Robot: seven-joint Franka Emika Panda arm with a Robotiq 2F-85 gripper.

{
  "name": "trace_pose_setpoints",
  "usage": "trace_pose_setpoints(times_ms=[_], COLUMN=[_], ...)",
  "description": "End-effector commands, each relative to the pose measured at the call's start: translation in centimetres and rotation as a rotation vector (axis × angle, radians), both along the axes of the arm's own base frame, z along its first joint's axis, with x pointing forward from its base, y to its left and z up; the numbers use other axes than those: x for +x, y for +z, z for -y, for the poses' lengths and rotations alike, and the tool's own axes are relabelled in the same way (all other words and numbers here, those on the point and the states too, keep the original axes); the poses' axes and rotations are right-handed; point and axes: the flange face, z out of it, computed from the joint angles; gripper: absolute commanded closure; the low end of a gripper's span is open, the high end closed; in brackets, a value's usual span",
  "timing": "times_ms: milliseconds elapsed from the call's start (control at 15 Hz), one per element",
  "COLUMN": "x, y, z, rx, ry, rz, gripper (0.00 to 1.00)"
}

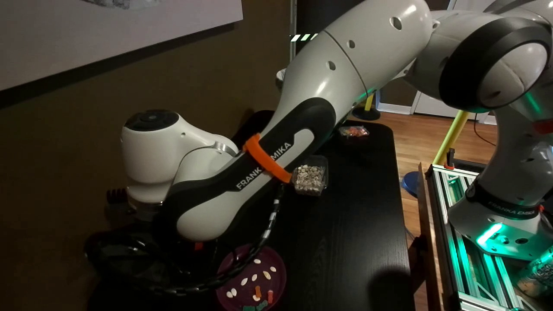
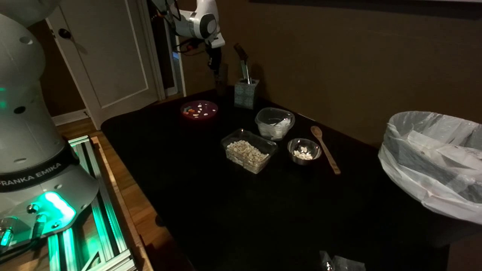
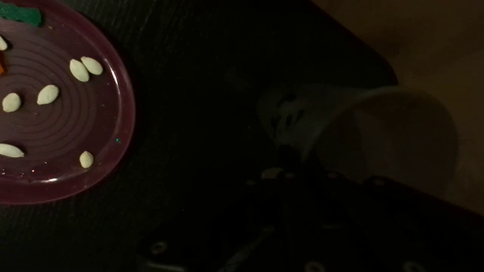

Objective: Move the grey cup to the right.

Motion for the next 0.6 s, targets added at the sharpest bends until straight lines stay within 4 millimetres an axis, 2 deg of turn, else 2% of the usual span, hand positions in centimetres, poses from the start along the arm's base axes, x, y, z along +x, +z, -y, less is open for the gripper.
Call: trace_pose_setpoints(times_ms=[0, 333, 533], x=[0.3, 0.1, -0.9], y=[0.1, 0.8, 2.8], z=[-0.2, 0.2, 1.3], rx=[-0.015, -0.041, -0.050], ry=[-0.027, -0.012, 0.016], rz=[0.005, -0.029, -0.096], gripper=[0.98, 0.99, 0.99])
